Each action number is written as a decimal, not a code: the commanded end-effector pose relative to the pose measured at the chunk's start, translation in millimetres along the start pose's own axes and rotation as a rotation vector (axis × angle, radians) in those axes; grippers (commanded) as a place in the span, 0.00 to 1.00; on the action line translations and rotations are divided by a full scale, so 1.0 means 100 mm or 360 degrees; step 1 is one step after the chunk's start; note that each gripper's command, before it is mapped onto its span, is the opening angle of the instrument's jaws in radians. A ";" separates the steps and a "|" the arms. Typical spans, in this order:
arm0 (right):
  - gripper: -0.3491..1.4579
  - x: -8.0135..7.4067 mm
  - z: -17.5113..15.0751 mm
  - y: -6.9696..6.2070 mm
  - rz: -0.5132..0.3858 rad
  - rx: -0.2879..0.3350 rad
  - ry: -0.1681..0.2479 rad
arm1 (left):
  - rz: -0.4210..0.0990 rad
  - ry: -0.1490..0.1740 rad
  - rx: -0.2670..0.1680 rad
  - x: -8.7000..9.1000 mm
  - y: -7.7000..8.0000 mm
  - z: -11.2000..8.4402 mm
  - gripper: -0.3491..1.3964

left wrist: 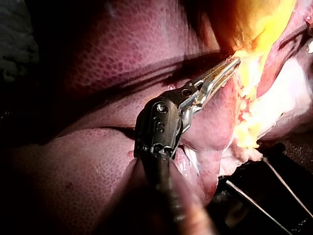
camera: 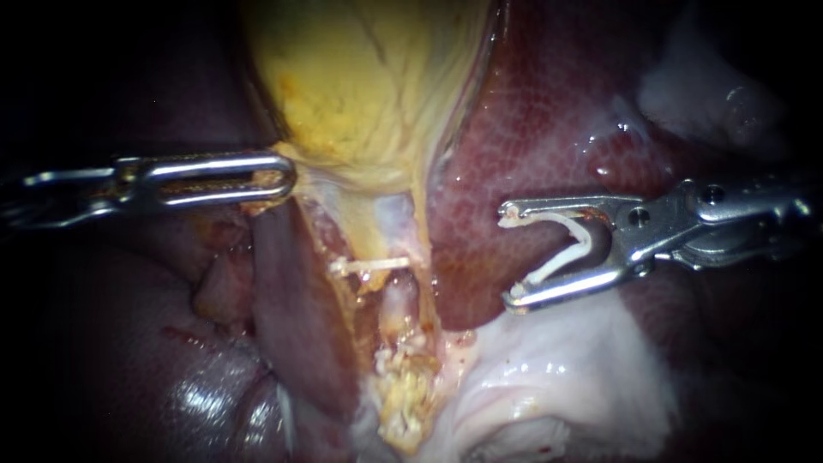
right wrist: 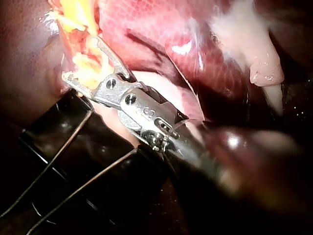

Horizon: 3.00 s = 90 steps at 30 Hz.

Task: Clipping first clip right tube

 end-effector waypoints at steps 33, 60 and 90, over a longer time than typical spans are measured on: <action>0.52 -0.114 0.109 0.036 0.0152 0.0173 -0.0126 | 0.0002 -0.0010 -0.0014 0.001 0.001 -0.019 0.00; 0.50 -0.137 0.164 0.052 0.0369 0.0468 -0.0063 | 0.0002 -0.0010 -0.0014 0.001 0.000 -0.020 0.00; 0.37 -0.168 0.166 0.023 0.0508 0.0738 -0.0129 | 0.0002 -0.0010 -0.0014 0.001 0.002 -0.020 0.00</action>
